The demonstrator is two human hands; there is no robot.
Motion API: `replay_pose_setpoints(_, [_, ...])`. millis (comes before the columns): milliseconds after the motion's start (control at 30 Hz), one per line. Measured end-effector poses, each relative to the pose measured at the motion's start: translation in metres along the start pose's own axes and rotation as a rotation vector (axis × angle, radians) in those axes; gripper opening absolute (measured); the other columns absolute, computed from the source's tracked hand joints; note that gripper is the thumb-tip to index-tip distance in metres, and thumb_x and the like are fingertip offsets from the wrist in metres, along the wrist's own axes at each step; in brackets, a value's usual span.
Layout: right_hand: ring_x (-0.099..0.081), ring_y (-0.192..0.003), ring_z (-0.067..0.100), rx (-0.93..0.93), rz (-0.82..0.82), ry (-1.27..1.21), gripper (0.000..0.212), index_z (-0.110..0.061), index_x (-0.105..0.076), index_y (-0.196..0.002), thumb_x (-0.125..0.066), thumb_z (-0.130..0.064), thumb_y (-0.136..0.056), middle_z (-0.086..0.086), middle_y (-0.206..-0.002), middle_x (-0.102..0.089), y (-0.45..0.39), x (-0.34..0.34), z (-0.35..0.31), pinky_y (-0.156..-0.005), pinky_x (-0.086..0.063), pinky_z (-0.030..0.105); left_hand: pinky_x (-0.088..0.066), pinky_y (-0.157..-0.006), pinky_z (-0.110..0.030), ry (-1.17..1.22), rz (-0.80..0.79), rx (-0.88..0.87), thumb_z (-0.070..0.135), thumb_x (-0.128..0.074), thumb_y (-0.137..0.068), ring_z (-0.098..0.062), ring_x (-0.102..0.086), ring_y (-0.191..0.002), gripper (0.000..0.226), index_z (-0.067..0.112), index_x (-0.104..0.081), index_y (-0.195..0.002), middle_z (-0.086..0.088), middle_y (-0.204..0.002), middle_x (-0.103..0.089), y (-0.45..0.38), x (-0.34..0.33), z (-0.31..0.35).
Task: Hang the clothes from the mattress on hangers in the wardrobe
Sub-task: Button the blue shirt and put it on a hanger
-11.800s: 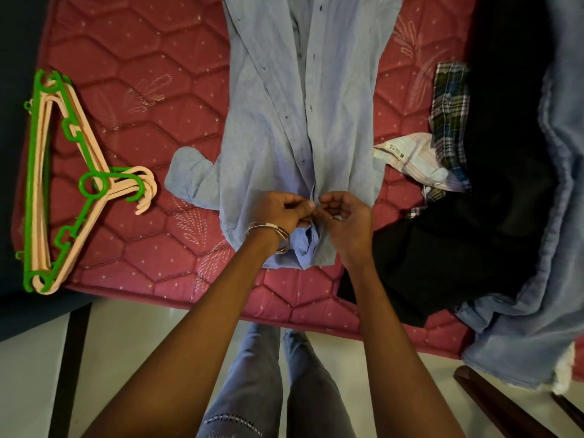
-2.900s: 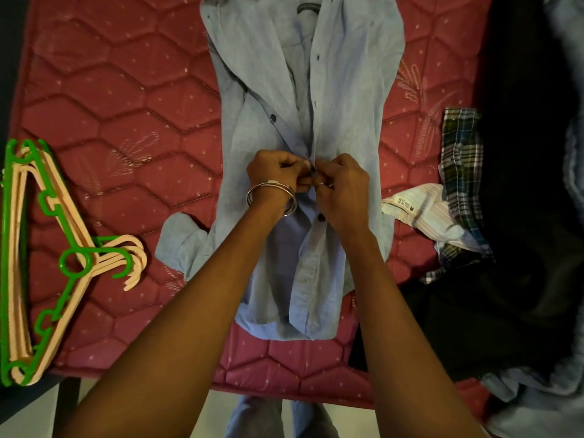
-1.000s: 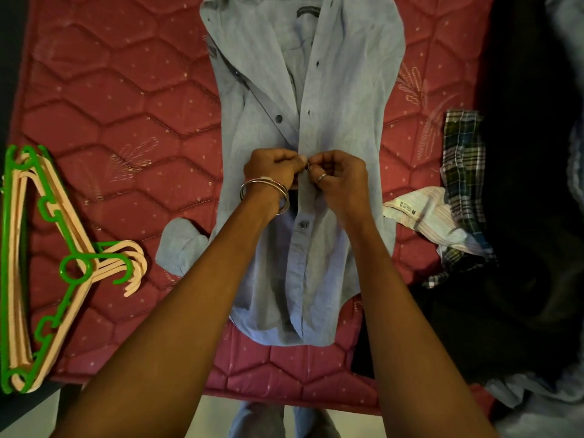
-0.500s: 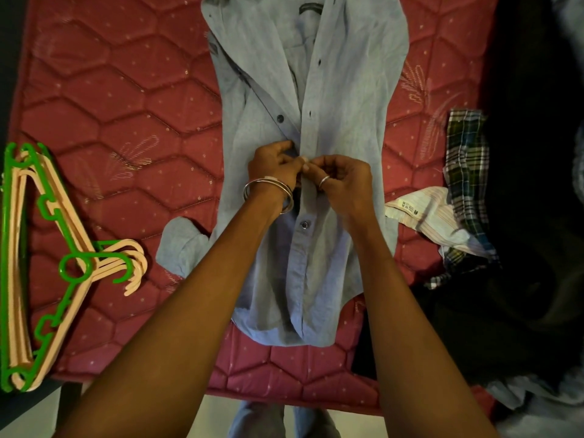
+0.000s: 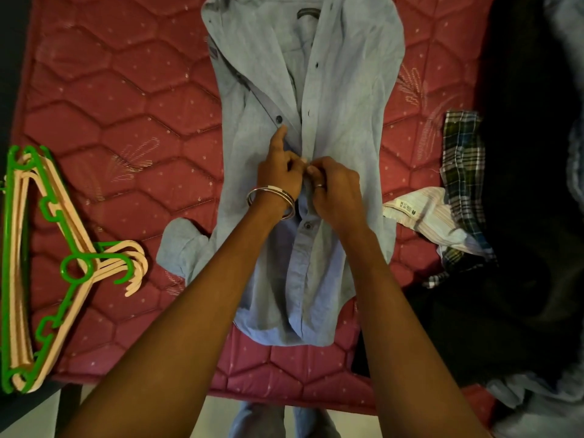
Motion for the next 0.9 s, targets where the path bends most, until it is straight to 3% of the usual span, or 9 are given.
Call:
replay_pose_setpoints(67, [-0.066, -0.070, 0.029, 0.045, -0.002, 0.018, 0.026, 0.004, -0.066, -0.092, -0.052, -0.018, -0.093, 0.017, -0.079, -0.070, 0.000, 0.003, 0.001, -0.064, -0.047, 0.030, -0.049, -0.074, -0.024, 0.000, -0.025, -0.021, 0.000, -0.049, -0.093, -0.009, -0.052, -0.063, 0.064, 0.016, -0.022, -0.149, 0.008, -0.062, -0.051, 0.001, 0.001, 0.000])
replay_pose_setpoints(167, [-0.064, -0.069, 0.023, -0.033, 0.056, 0.026, 0.019, 0.002, -0.068, -0.093, -0.053, -0.009, -0.094, 0.015, -0.078, -0.070, 0.001, 0.014, 0.006, -0.062, -0.038, 0.013, -0.053, -0.081, -0.027, 0.055, -0.052, -0.014, -0.004, -0.048, -0.092, -0.020, -0.062, -0.076, 0.061, 0.015, -0.029, -0.146, 0.004, -0.069, -0.059, 0.006, 0.005, 0.000])
replay_pose_setpoints(300, [-0.060, -0.065, 0.020, -0.220, 0.146, -0.109, 0.023, 0.000, -0.062, -0.092, -0.040, -0.007, -0.094, 0.005, -0.072, -0.062, 0.012, 0.020, 0.010, -0.060, -0.046, 0.023, -0.047, -0.093, -0.043, -0.145, 0.233, -0.096, 0.011, -0.060, -0.085, -0.032, -0.060, -0.097, 0.046, 0.007, -0.053, -0.130, -0.010, -0.095, -0.063, 0.016, 0.028, -0.016])
replay_pose_setpoints(367, [-0.063, -0.084, 0.024, -0.319, 0.290, -0.105, 0.026, -0.001, -0.060, -0.108, -0.041, -0.013, -0.095, 0.007, -0.090, -0.066, 0.025, 0.029, 0.016, -0.073, -0.045, 0.020, -0.040, -0.098, -0.047, -0.366, 0.314, 0.012, 0.027, -0.068, -0.082, -0.036, -0.048, -0.114, 0.054, 0.014, -0.051, -0.132, -0.016, -0.122, -0.053, 0.027, 0.043, -0.029])
replay_pose_setpoints(467, [-0.046, -0.120, 0.034, -0.635, 0.260, 0.210, 0.054, -0.009, -0.046, -0.131, -0.060, -0.041, -0.090, 0.013, -0.127, -0.055, 0.053, 0.037, 0.035, -0.101, -0.033, 0.043, -0.034, -0.101, -0.049, -0.493, 0.288, 0.318, 0.045, -0.074, -0.075, -0.038, -0.037, -0.127, 0.085, 0.015, -0.034, -0.143, -0.020, -0.139, -0.039, 0.049, 0.058, -0.054])
replay_pose_setpoints(533, [-0.043, -0.124, 0.037, -0.736, 0.085, 0.248, 0.072, -0.009, -0.040, -0.134, -0.068, -0.050, -0.081, 0.015, -0.131, -0.051, 0.072, 0.029, 0.048, -0.105, -0.029, 0.055, -0.040, -0.097, -0.045, -0.344, 0.262, 0.328, 0.037, -0.075, -0.077, -0.039, -0.047, -0.121, 0.082, 0.005, -0.035, -0.141, -0.022, -0.134, -0.048, 0.060, 0.058, -0.068])
replay_pose_setpoints(600, [-0.051, -0.115, 0.039, -0.690, 0.031, 0.226, 0.055, -0.003, -0.048, -0.123, -0.066, -0.039, -0.086, 0.019, -0.118, -0.059, 0.081, 0.025, 0.055, -0.100, -0.035, 0.057, -0.044, -0.090, -0.042, -0.296, 0.289, 0.255, 0.024, -0.068, -0.085, -0.041, -0.055, -0.110, 0.059, -0.001, -0.045, -0.133, -0.025, -0.121, -0.058, 0.066, 0.059, -0.069])
replay_pose_setpoints(800, [-0.059, -0.091, 0.044, -0.612, 0.479, 0.165, 0.026, 0.010, -0.056, -0.108, -0.051, -0.013, -0.096, 0.032, -0.099, -0.063, 0.118, 0.084, 0.025, -0.068, -0.033, 0.035, -0.041, -0.069, -0.043, -0.486, 0.579, 0.286, 0.015, -0.042, -0.094, -0.043, -0.058, -0.097, 0.042, 0.015, -0.043, -0.136, -0.028, -0.107, -0.061, 0.104, 0.093, -0.064])
replay_pose_setpoints(900, [-0.060, -0.088, 0.047, -0.763, 0.373, 0.298, 0.027, 0.006, -0.053, -0.105, -0.052, -0.020, -0.096, 0.033, -0.097, -0.062, 0.173, 0.094, 0.024, -0.065, -0.040, 0.039, -0.042, -0.068, -0.044, -0.674, 0.480, 0.283, 0.015, -0.042, -0.094, -0.044, -0.060, -0.092, 0.050, 0.029, -0.037, -0.142, -0.027, -0.101, -0.061, 0.140, 0.101, -0.078])
Point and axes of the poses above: each hand's wrist, its own y-axis away from the middle knuckle, its own x-axis out of the back of the hand, z = x × y, the point moved 3 cm from there along -y, towards the middle knuckle
